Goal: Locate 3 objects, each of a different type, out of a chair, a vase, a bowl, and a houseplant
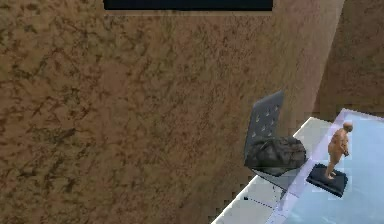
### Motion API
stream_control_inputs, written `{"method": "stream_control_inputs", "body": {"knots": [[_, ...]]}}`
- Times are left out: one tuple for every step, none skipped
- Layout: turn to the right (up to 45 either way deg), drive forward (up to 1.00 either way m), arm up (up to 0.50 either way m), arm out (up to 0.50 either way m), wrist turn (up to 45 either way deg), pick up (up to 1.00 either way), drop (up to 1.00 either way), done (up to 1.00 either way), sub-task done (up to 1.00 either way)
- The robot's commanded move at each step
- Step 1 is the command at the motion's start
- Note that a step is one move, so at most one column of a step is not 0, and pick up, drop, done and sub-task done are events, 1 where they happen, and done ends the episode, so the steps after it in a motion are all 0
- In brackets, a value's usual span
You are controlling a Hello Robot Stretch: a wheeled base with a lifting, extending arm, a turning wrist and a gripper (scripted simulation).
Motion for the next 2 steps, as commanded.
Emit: {"method": "stream_control_inputs", "body": {"knots": [[30.0, 0.00, 0.00, 0.00, 0.0, 0.00, 0.00, 0.00, 0.00], [0.0, 0.00, 0.00, 0.00, 0.0, 0.00, 0.00, 0.00, 1.00]]}}
